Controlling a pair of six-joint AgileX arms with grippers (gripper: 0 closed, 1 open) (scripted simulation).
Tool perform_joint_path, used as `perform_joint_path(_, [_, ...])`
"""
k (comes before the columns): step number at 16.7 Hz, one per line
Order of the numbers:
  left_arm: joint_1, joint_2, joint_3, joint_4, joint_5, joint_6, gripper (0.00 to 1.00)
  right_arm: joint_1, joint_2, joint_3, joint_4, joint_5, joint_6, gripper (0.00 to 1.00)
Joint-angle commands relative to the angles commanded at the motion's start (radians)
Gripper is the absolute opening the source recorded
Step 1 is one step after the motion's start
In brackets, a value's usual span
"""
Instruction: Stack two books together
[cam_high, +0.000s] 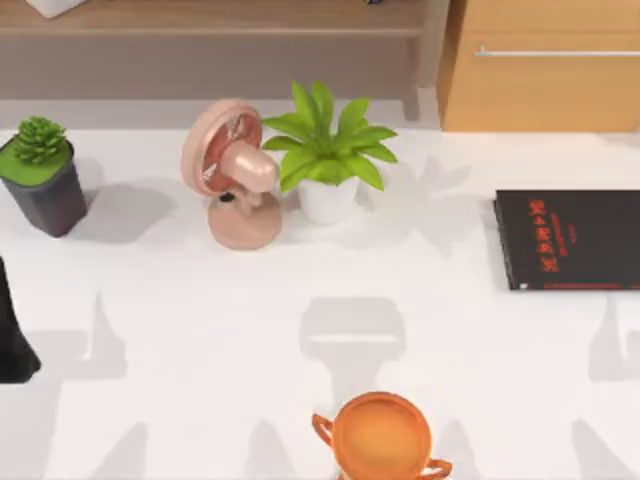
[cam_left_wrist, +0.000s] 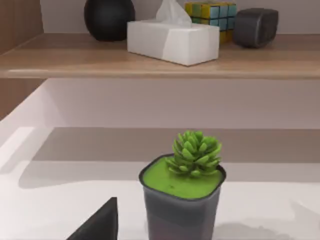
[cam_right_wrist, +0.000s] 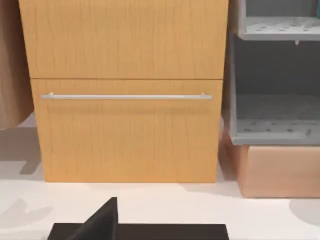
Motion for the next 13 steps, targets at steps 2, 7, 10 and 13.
perform_joint_path(2, [0.000, 0.000, 0.000, 0.000, 0.000, 0.000, 1.00, 0.000, 0.000, 0.000, 0.000, 0.000, 0.000, 1.00])
perform_joint_path(7, [0.000, 0.000, 0.000, 0.000, 0.000, 0.000, 1.00, -0.050, 0.156, 0.146, 0.061, -0.047, -0.001, 1.00])
perform_joint_path(10, [0.000, 0.000, 0.000, 0.000, 0.000, 0.000, 1.00, -0.111, 0.375, 0.328, 0.134, -0.104, -0.003, 1.00])
perform_joint_path(13, [0.000, 0.000, 0.000, 0.000, 0.000, 0.000, 1.00, -0.184, 0.683, 0.546, 0.222, -0.172, -0.005, 1.00])
